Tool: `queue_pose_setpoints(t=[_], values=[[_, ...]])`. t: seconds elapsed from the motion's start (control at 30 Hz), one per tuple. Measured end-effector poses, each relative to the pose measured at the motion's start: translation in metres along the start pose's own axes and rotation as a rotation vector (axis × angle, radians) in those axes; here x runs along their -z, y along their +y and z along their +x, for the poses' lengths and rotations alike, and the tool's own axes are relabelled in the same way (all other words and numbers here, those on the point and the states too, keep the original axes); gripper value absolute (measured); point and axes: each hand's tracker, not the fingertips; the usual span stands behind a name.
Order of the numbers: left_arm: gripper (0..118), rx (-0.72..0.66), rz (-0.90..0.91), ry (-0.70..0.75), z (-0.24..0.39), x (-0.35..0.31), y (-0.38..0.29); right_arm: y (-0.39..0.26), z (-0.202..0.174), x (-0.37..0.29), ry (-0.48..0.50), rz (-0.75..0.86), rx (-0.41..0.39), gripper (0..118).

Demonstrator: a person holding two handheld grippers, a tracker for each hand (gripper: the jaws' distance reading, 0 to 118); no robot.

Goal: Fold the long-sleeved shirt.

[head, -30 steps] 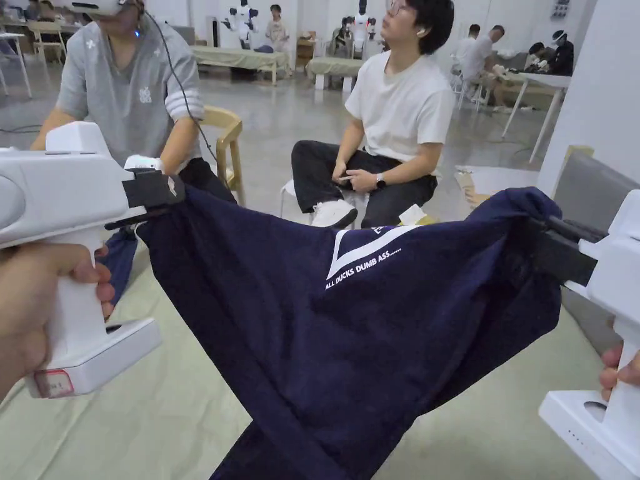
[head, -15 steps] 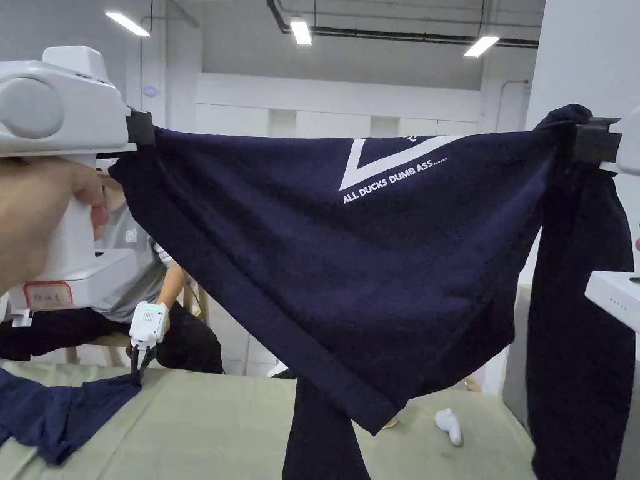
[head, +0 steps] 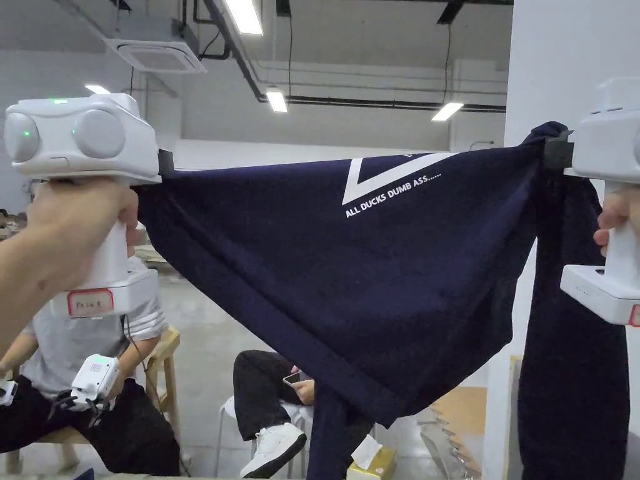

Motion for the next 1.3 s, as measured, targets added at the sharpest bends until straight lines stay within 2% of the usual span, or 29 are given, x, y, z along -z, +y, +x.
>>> queue_pose_setpoints(t=[0.17, 0.3, 0.4, 0.47, 0.5, 0.6, 0.7, 0.77, 0.8, 0.87, 0.9, 0.93, 1.0, 1.03, 1.07, 1.1, 1.13, 1.23, 1.3], values=[[9, 0.080, -0.005, -0.009, 0.020, 0.041, -0.018, -0.030, 0.006, 0.036, -0.034, 0.003, -0.004, 8], [9, 0.059, -0.002, 0.037, 0.025, 0.054, -0.049, -0.067, 0.009, 0.049, -0.022, -0.027, 0.011, 8], [9, 0.115, -0.090, 0.003, 0.024, 0.059, -0.089, -0.107, 0.009, 0.049, -0.014, -0.081, -0.002, 8], [9, 0.140, -0.143, -0.004, 0.020, 0.057, -0.122, -0.142, 0.011, 0.043, 0.008, -0.129, 0.021, 8], [9, 0.106, -0.144, -0.018, 0.014, 0.054, -0.138, -0.160, 0.012, 0.038, 0.006, -0.154, 0.007, 8], [9, 0.133, -0.214, -0.038, 0.004, 0.041, -0.193, -0.221, 0.021, 0.016, 0.013, -0.252, 0.028, 8], [9, 0.127, -0.288, -0.037, -0.005, 0.012, -0.253, -0.285, 0.031, -0.015, 0.020, -0.357, 0.014, 8], [9, 0.300, -0.331, 0.036, -0.002, -0.011, -0.300, -0.325, 0.034, -0.043, 0.052, -0.431, -0.002, 8], [9, 0.347, -0.371, 0.012, -0.003, -0.023, -0.318, -0.339, 0.036, -0.057, 0.072, -0.455, 0.003, 8], [9, 0.323, -0.451, -0.054, -0.012, -0.052, -0.358, -0.372, 0.038, -0.089, 0.078, -0.509, -0.021, 8], [9, 0.350, -0.475, -0.053, -0.015, -0.066, -0.375, -0.385, 0.041, -0.104, 0.089, -0.530, -0.002, 8], [9, 0.320, -0.471, -0.065, -0.021, -0.084, -0.397, -0.401, 0.044, -0.121, 0.099, -0.561, -0.011, 8], [9, 0.349, -0.567, -0.088, -0.029, -0.114, -0.434, -0.430, 0.050, -0.156, 0.115, -0.611, 0.011, 8], [9, 0.301, -0.563, -0.075, -0.037, -0.128, -0.452, -0.445, 0.055, -0.175, 0.125, -0.643, 0.006, 8], [9, 0.298, -0.628, -0.087, -0.042, -0.143, -0.472, -0.462, 0.060, -0.195, 0.134, -0.660, 0.035, 8], [9, 0.300, -0.662, -0.097, -0.047, -0.159, -0.486, -0.474, 0.062, -0.212, 0.151, -0.699, 0.014, 8], [9, 0.238, -0.661, -0.093, -0.055, -0.178, -0.502, -0.487, 0.065, -0.231, 0.157, -0.716, -0.013, 8], [9, 0.190, -0.756, -0.119, -0.076, -0.231, -0.548, -0.520, 0.075, -0.286, 0.175, -0.774, -0.004, 8], [9, 0.222, -0.850, -0.156, -0.077, -0.267, -0.562, -0.537, 0.082, -0.312, 0.197, -0.842, 0.002, 8]])
